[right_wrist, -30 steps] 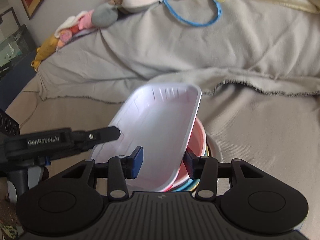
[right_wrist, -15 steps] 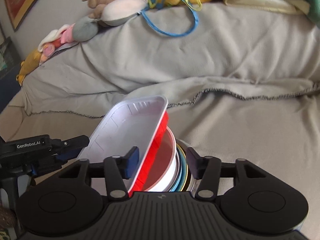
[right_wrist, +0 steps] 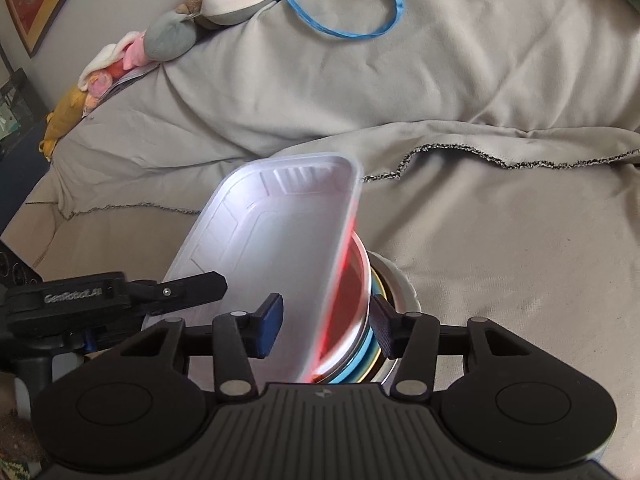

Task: Organize plates and bowls
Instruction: 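Lower the tray into the white bowl on top of the stack with both tools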

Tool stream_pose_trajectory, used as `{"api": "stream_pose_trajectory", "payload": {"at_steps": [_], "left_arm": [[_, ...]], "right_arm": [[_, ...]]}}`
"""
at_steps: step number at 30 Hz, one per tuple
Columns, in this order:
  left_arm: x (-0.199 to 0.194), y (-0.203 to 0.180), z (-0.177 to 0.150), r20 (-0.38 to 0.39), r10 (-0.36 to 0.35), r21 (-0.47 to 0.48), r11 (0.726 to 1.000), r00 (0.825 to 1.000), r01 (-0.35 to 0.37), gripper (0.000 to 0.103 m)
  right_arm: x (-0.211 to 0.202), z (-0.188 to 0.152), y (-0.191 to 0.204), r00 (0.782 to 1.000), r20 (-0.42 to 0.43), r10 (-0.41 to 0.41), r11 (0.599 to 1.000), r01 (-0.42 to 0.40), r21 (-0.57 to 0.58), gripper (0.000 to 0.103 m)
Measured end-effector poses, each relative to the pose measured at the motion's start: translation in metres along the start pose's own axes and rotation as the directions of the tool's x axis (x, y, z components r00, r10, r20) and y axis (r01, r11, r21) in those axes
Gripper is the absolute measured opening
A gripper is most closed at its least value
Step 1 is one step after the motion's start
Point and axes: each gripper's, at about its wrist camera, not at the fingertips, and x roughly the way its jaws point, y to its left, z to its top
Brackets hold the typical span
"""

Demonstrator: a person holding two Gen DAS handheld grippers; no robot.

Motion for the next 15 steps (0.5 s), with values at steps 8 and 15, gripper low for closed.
{"api": "stream_pose_trajectory", "payload": {"at_steps": [8,15], "left_arm": [[-0.028,-0.002,0.003,0.096,0.019,0.001,1.000,0.995,-0.019,0.026],[-0.028,0.002,0.005,0.080,0.020,-0.010,1.000,0.997,-0.019,0.026]], "right_arm": [[-0.009,-0.001,0.013,0.999,0.026,0.023,0.999,-0.021,-0.045,0.049],[-0.003,0.007,0.023,0.999,0.042,0.006,0.997,-0.002,-0.073,0.049]]}}
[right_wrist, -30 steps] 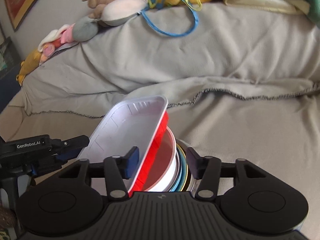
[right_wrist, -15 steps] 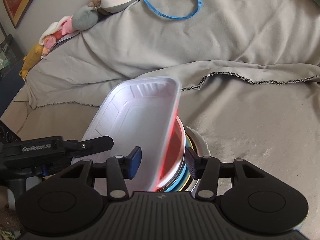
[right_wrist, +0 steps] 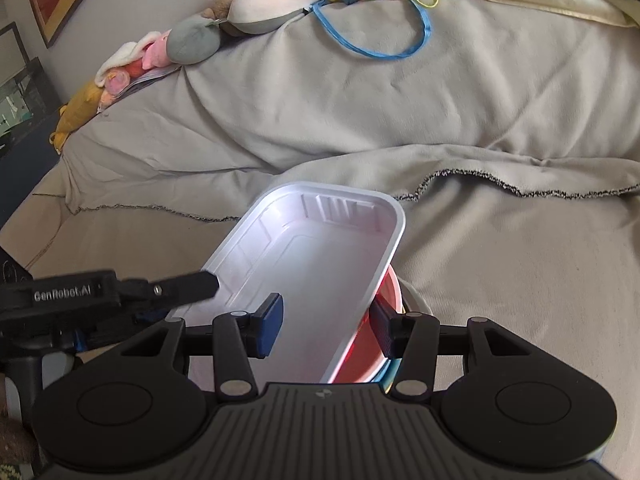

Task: Organize plates and bowls
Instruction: 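Lower the tray into the white bowl on top of the stack with both tools, then open both tools and pull them back from the stack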

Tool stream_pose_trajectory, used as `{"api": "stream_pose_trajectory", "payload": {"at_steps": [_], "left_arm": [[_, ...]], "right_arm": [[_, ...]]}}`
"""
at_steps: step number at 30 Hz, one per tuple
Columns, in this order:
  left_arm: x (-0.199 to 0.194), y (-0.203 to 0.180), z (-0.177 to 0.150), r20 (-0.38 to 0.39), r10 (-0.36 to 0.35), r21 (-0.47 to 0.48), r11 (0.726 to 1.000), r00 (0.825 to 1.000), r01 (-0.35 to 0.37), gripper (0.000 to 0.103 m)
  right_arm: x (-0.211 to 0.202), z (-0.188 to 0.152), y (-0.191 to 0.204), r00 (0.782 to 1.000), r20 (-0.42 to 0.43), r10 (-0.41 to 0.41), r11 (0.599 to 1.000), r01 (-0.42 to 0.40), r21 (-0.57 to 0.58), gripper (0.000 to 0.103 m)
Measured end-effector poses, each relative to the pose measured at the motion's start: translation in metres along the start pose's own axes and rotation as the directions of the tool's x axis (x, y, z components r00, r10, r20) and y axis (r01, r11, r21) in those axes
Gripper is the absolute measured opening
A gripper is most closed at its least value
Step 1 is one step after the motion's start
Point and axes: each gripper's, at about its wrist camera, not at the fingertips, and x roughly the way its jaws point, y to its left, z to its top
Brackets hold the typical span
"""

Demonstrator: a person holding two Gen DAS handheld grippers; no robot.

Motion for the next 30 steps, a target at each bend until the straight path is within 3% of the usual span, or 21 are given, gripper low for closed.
{"api": "stream_pose_trajectory", "payload": {"at_steps": [6,13,19,23,27,30], "left_arm": [[0.003,-0.007,-0.005,-0.023,0.063,0.067,0.996,0.998,-0.061,0.025],[0.004,-0.012,-0.007,-0.029,0.073,0.090,0.993,0.997,-0.070,0.025],[-0.007,-0.014,-0.005,-0.002,0.118,0.049,0.992,0.993,-0.117,0.026],[-0.023,-0.031,-0.008,0.041,0.156,0.075,0.984,0.987,-0.158,0.026],[-0.035,-0.054,-0.017,0.089,0.207,0.163,0.962,0.974,-0.219,0.026],[-0.044,-0.073,-0.039,0.148,0.251,0.289,0.914,0.957,-0.285,0.026]], "right_arm": [[0.003,-0.001,-0.001,1.000,-0.003,-0.002,1.000,0.002,-0.006,0.049],[0.006,-0.001,-0.003,1.000,0.001,-0.021,1.000,0.021,-0.007,0.049],[0.006,-0.001,0.000,0.999,0.023,-0.029,0.999,0.030,-0.030,0.049],[-0.004,-0.001,-0.006,0.999,0.045,-0.009,1.000,0.010,-0.012,0.049],[-0.024,-0.004,-0.011,0.997,0.081,0.001,1.000,-0.001,0.002,0.049],[-0.047,-0.011,-0.011,0.994,0.114,-0.005,1.000,0.004,0.010,0.051]]}}
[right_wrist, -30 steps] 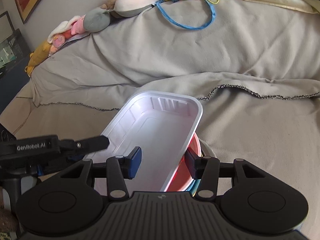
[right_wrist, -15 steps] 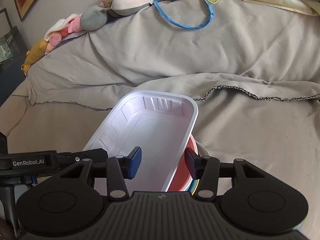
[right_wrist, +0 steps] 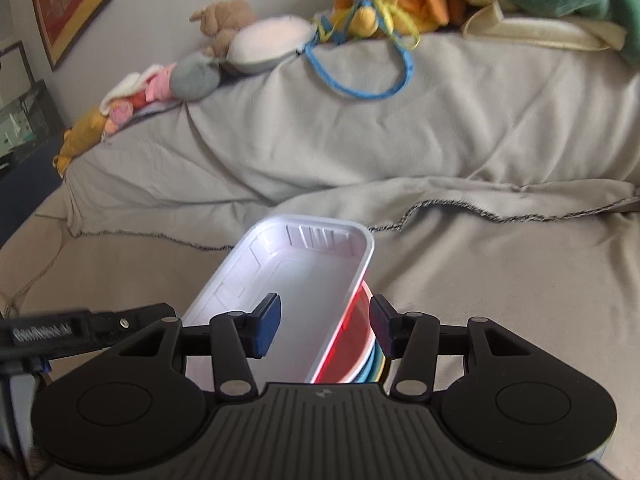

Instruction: Organize plates and bowls

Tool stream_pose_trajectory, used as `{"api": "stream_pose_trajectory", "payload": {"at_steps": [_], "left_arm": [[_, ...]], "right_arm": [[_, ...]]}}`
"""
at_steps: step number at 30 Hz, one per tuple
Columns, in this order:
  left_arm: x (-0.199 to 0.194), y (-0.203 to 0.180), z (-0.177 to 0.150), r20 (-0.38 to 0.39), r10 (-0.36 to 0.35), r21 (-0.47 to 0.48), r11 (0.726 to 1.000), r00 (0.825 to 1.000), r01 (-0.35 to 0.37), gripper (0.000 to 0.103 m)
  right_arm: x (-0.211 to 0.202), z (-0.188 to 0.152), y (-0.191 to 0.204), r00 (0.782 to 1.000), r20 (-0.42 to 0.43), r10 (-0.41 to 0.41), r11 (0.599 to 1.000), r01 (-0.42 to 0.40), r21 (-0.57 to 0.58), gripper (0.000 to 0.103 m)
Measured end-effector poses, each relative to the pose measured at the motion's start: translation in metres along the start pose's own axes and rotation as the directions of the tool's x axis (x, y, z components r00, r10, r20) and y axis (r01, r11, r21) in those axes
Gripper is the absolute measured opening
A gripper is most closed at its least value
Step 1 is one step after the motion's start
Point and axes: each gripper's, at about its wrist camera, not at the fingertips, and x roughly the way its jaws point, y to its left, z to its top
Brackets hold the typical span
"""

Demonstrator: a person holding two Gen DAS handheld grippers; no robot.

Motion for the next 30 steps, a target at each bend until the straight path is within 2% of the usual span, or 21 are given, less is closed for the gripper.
{"api": "stream_pose_trajectory", "payload": {"at_steps": [1,3,5,8,11,13,18,22,30], "left_arm": [[-0.005,-0.006,-0.008,0.002,0.009,0.028,1.000,1.000,-0.009,0.025],[-0.014,-0.019,-0.028,-0.022,0.028,0.066,0.997,0.999,-0.026,0.019],[-0.026,-0.031,-0.052,-0.037,0.049,0.111,0.993,0.998,-0.045,0.017],[-0.042,-0.050,-0.087,-0.059,0.104,0.178,0.980,0.993,-0.092,0.017],[-0.056,-0.057,-0.108,-0.094,0.113,0.150,0.984,0.989,-0.099,0.017],[-0.063,-0.062,-0.118,-0.088,0.134,0.155,0.981,0.987,-0.120,0.017],[-0.068,-0.078,-0.127,-0.058,0.204,0.219,0.958,0.977,-0.187,0.017],[-0.064,-0.086,-0.127,-0.076,0.201,0.257,0.950,0.977,-0.176,0.017],[-0.064,-0.085,-0.127,-0.096,0.204,0.242,0.954,0.974,-0.176,0.017]], "right_arm": [[-0.009,-0.004,0.001,1.000,0.006,0.003,1.000,-0.003,-0.003,0.052],[-0.029,-0.016,0.003,1.000,0.019,-0.002,1.000,0.002,0.002,0.068],[-0.046,-0.034,0.003,1.000,0.025,-0.010,1.000,0.010,0.017,0.074],[-0.062,-0.068,0.007,1.000,-0.026,-0.016,1.000,0.016,0.025,0.074],[-0.075,-0.099,0.010,0.996,-0.078,-0.030,0.999,0.032,0.020,0.074],[-0.082,-0.114,0.011,0.994,-0.092,-0.062,0.998,0.063,0.002,0.074],[-0.087,-0.133,0.009,0.989,-0.139,-0.054,0.999,0.055,0.002,0.075],[-0.086,-0.136,0.010,0.988,-0.144,-0.060,0.998,0.061,0.005,0.075],[-0.084,-0.135,0.011,0.987,-0.152,-0.060,0.998,0.062,0.007,0.075]]}}
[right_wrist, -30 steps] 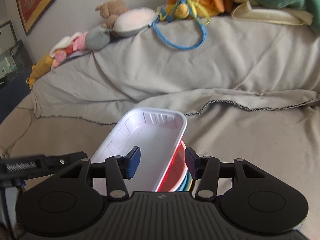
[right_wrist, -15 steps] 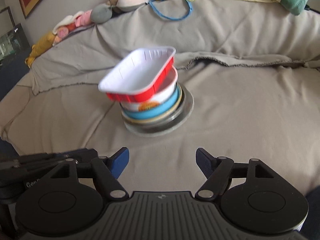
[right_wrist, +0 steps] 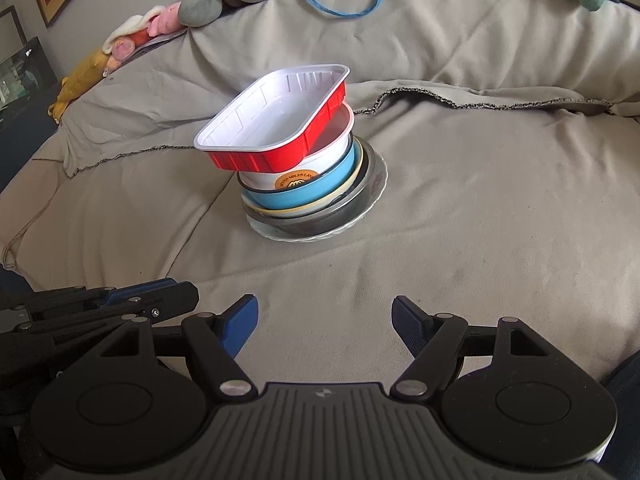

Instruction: Organize plates and bowls

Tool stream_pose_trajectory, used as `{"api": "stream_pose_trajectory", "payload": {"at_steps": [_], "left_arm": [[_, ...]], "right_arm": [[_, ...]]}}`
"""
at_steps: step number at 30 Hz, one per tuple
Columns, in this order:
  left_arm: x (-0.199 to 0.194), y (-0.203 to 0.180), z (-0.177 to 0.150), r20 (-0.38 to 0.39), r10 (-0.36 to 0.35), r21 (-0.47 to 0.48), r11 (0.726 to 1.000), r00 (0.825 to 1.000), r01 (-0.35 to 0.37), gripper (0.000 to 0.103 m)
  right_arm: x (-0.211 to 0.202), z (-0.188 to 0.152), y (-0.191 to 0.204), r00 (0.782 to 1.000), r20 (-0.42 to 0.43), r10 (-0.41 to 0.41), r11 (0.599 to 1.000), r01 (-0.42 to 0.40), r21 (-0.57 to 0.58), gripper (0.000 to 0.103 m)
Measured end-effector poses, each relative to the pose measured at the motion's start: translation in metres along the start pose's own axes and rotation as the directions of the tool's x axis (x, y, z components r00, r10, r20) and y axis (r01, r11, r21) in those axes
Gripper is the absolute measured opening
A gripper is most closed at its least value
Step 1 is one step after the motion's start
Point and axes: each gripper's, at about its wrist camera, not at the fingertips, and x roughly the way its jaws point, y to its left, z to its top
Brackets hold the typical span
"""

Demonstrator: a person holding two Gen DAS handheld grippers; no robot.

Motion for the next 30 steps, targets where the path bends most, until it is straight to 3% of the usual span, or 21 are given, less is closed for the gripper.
{"api": "stream_pose_trajectory", "payload": {"at_steps": [30], "left_arm": [[-0.0045,-0.0010,-0.0005,-0.005,-0.012,0.004,1.000,1.000,0.012,0.017]], "right_arm": [[0.0000,0.0008,0.0012,1.000,-0.001,0.003,1.000,-0.003,-0.014,0.075]]}}
